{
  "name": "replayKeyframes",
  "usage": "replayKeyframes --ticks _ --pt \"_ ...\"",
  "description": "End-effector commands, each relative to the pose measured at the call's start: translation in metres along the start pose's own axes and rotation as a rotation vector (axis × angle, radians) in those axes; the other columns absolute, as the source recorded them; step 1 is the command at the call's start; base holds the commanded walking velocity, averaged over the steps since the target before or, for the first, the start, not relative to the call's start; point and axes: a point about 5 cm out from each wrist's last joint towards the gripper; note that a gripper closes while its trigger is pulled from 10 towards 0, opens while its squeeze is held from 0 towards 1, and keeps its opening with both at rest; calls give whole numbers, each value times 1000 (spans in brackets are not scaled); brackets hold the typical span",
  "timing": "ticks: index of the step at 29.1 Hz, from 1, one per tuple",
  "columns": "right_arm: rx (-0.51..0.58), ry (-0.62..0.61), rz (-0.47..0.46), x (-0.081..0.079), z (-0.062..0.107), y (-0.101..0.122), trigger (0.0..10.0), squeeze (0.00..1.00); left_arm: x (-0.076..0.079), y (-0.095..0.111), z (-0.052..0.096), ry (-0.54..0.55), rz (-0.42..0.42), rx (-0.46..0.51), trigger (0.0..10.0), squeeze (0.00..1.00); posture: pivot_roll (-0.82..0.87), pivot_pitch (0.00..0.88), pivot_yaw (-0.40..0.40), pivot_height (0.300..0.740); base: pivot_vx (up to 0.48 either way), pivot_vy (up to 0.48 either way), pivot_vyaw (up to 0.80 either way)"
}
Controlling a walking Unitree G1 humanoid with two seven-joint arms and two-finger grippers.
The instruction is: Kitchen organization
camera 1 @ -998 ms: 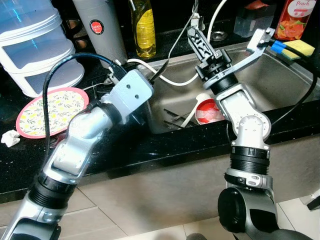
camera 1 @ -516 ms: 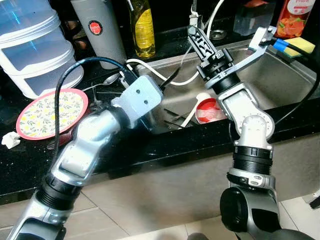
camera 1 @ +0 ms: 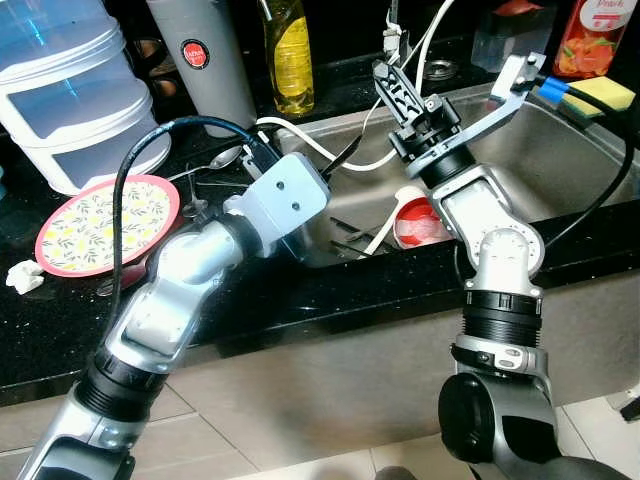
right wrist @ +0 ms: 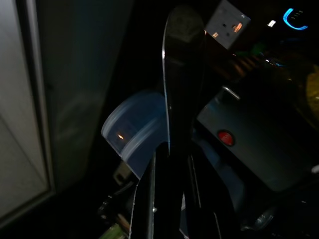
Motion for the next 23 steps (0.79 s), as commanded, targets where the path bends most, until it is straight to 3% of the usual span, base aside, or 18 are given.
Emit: replayKeyframes --ticks 1,2,3,4,5,6,7,9,10,12,13,15,17,18,19,21,22,23 --pt "-29 -11 -2 1 -3 -7 0 0 -3 2 0 31 -5 10 10000 0 -8 0 97 740 0 0 0" --pt "-30 -11 -3 1 -3 -7 0 0 -2 2 0 34 -4 10 10000 0 -8 0 97 740 0 0 0" --pt "-31 -15 -1 2 -4 -7 0 0 -4 3 -1 50 0 20 10000 1000 -11 0 93 740 0 0 0" --pt "-31 -19 1 2 -4 -7 0 0 -6 3 -1 62 4 27 10000 1000 -11 0 93 740 0 0 0" --pt "-33 -36 11 4 -5 -7 8863 0 -11 6 -2 94 13 41 10000 1000 -12 0 87 740 0 0 0" --pt "-35 -48 18 6 -5 -7 8863 0 -14 8 -3 116 21 50 10000 1000 -12 0 87 740 0 0 0" --pt "-37 -60 29 7 -5 -7 10000 0 -15 9 -3 122 26 51 10000 1000 -12 0 88 740 0 0 0" --pt "-39 -68 36 8 -6 -7 10000 0 -16 10 -3 123 29 50 10000 1000 -12 0 88 740 0 0 0" --pt "-35 -90 42 11 -6 -6 10000 0 -16 12 -2 115 57 59 10000 0 -13 0 88 740 0 0 0" --pt "-12 -197 80 23 -7 -3 10000 0 -15 14 1 103 96 73 10000 0 -14 0 89 740 0 0 0" --pt "4 -357 169 41 -6 2 10000 0 -14 12 4 103 105 71 10000 0 -17 0 90 740 0 0 0" --pt "6 -390 191 45 -5 3 10000 0 -14 11 5 104 105 70 10000 0 -17 0 90 740 0 0 0" --pt "-12 -463 273 53 -3 4 10000 0 -15 10 7 119 130 74 10000 0 -26 0 96 740 0 0 0" --pt "-43 -508 348 58 -1 3 10000 0 -15 10 9 124 149 79 10000 0 -30 0 99 740 0 0 0" --pt "-43 -508 348 58 -1 3 10000 0 -15 10 9 124 149 79 10000 0 -30 0 99 740 0 0 0" --pt "-132 -596 468 71 6 -3 10000 0 -16 10 9 135 180 84 10000 0 -31 0 99 740 0 0 0" --pt "-235 -674 541 85 17 -17 10000 0 -17 9 10 136 189 84 10000 0 -43 0 97 740 0 0 0" --pt "-235 -674 541 85 17 -17 10000 0 -17 9 10 136 189 84 10000 0 -43 0 97 740 0 0 0"
Point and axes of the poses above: a point about 5 cm out from each wrist's last joint towards the gripper, its own z axis pointing back from the gripper into the wrist, its own y axis along the axis of the wrist's last joint, x = y × z, and after that the axes turned 5 degrees about z, right-handed
